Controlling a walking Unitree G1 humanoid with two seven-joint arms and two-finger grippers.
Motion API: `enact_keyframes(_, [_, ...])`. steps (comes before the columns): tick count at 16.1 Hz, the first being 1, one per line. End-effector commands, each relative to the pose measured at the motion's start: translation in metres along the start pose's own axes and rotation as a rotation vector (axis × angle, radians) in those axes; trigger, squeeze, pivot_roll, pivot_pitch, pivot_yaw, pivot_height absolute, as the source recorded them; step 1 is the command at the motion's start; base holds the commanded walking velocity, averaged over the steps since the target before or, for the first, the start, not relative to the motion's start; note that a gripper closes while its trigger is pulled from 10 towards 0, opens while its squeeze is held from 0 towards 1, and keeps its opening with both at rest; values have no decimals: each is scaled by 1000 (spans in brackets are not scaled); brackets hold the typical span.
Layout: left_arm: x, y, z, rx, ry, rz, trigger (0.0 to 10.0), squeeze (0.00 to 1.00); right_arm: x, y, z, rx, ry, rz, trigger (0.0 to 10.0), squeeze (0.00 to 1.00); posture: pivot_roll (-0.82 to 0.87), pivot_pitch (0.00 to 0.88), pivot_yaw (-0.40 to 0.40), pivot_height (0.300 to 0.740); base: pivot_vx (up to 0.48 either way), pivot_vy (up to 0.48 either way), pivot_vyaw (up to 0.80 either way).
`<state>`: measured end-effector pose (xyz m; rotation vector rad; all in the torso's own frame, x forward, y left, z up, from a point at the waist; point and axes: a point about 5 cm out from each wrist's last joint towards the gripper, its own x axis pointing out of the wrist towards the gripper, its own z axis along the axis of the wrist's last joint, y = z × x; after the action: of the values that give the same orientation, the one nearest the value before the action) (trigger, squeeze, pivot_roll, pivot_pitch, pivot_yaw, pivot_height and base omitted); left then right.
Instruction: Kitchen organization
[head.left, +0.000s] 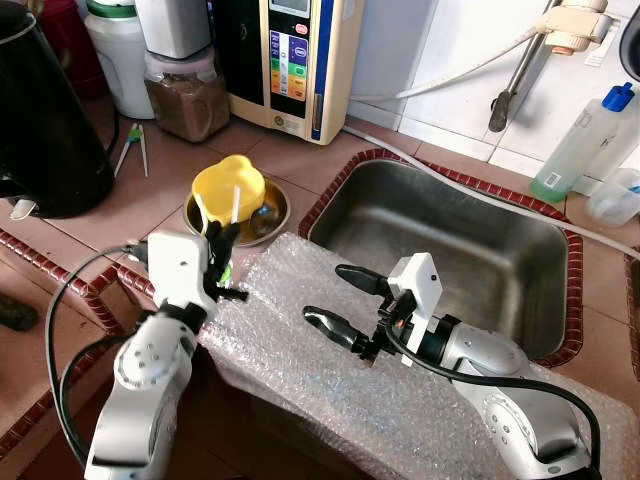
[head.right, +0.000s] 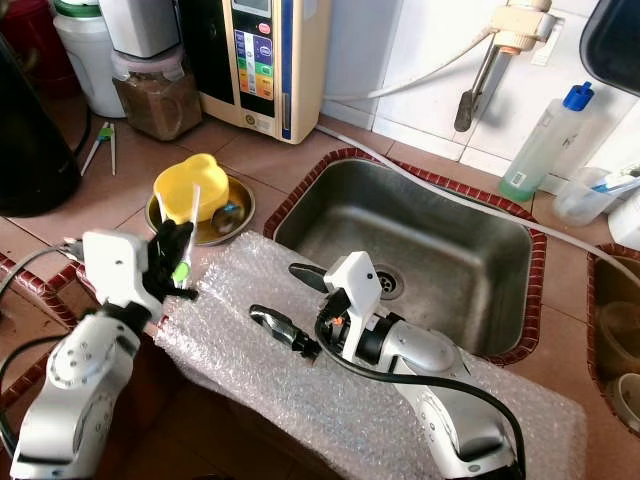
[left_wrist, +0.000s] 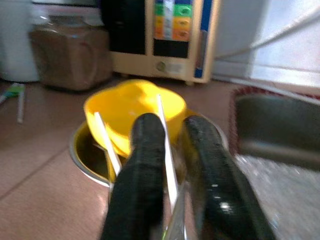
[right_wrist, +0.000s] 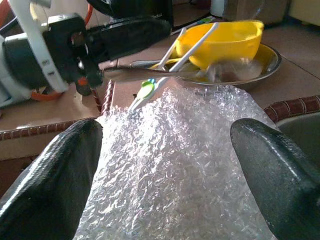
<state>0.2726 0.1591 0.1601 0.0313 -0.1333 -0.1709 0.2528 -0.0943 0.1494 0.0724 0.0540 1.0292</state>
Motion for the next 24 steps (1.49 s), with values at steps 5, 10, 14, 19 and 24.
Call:
enact_keyframes(5, [7,-2,1,-52,57,30,10000,1000,-1,-1,-1,-10,6,-12,10000,0,8,83,-59,740,0,0,0])
enact_keyframes(10, [6,-1,13,-86,65,100,10000,1000,-2,-1,-1,-12,6,-15,10000,0,12,87,-58,740,0,0,0])
enact_keyframes(14, [-9,10,12,-60,43,216,10000,1000,-1,0,-2,-6,4,-9,10000,0,21,88,-60,740,0,0,0])
enact_keyframes(19, [-12,10,3,-207,137,238,10000,1000,-1,0,-2,-7,6,-8,10000,0,19,89,-62,740,0,0,0])
enact_keyframes(24, [-11,-6,4,-316,199,100,10000,1000,0,1,-2,-7,0,-4,10000,0,20,89,-60,740,0,0,0])
